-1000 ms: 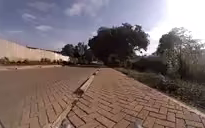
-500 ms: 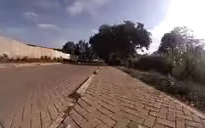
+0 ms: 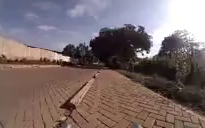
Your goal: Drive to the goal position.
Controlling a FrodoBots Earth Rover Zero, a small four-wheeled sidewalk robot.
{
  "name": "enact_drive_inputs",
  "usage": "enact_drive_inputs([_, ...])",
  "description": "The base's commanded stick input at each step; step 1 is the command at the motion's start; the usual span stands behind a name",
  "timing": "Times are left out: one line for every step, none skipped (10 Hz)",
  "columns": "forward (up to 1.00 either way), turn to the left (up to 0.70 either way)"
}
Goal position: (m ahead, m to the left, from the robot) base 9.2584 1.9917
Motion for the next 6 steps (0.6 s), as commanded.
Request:
enact_drive_inputs([0.7, 0.0])
enact_drive_inputs([0.7, 0.0])
enact_drive_inputs([0.7, 0.0])
enact_drive_inputs([0.7, 0.0])
enact_drive_inputs([0.7, 0.0])
enact_drive_inputs([0.7, 0.0])
